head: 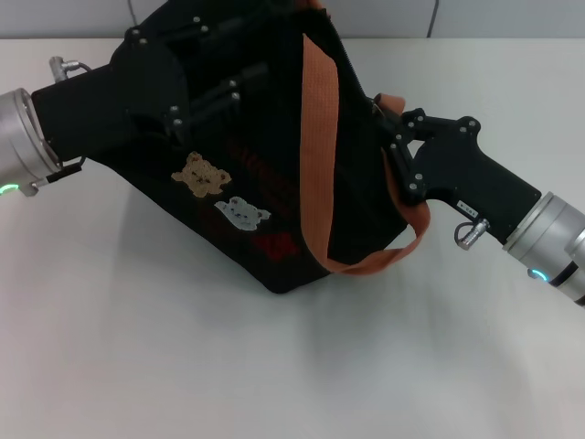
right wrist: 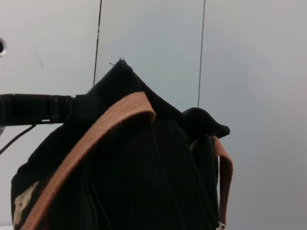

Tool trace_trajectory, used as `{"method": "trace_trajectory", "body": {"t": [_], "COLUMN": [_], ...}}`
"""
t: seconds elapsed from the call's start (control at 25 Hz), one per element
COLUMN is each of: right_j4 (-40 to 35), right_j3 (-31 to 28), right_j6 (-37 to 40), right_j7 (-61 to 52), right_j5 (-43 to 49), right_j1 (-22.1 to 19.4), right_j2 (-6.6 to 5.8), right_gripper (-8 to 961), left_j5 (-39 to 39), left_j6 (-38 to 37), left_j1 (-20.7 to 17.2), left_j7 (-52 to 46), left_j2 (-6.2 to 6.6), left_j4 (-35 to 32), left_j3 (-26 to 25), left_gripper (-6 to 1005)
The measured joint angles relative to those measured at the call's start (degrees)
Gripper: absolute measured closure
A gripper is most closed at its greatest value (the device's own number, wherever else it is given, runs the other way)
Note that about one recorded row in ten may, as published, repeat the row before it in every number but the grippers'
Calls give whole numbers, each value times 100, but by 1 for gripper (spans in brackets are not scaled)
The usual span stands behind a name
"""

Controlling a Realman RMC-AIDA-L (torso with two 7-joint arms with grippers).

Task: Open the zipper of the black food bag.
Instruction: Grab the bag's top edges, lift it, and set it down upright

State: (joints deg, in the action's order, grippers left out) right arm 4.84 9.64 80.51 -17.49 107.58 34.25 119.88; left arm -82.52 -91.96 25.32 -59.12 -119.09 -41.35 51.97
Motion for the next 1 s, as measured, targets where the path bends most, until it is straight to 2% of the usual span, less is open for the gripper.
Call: {"method": "trace_trajectory", "body": {"t": [0.24, 0.52, 1.0], "right_j4": [-2, -1, -1], "right_j3": [5, 4, -6], "right_j6": [-10, -26, -16], "right_j7": [0, 0, 0], "right_j5": [0, 0, 0], "right_j1": [14, 17, 15], "right_j2": [0, 0, 0], "right_gripper": [954, 954, 954], "left_j5": [64, 84, 221], "left_j6": [9, 20, -5], "left_j1": [11, 37, 45], "left_j7": [119, 228, 331], "left_j2": [1, 6, 18], "left_j4": [105, 213, 338], "left_j3": [6, 6, 3], "left_gripper": [663, 784, 798]}}
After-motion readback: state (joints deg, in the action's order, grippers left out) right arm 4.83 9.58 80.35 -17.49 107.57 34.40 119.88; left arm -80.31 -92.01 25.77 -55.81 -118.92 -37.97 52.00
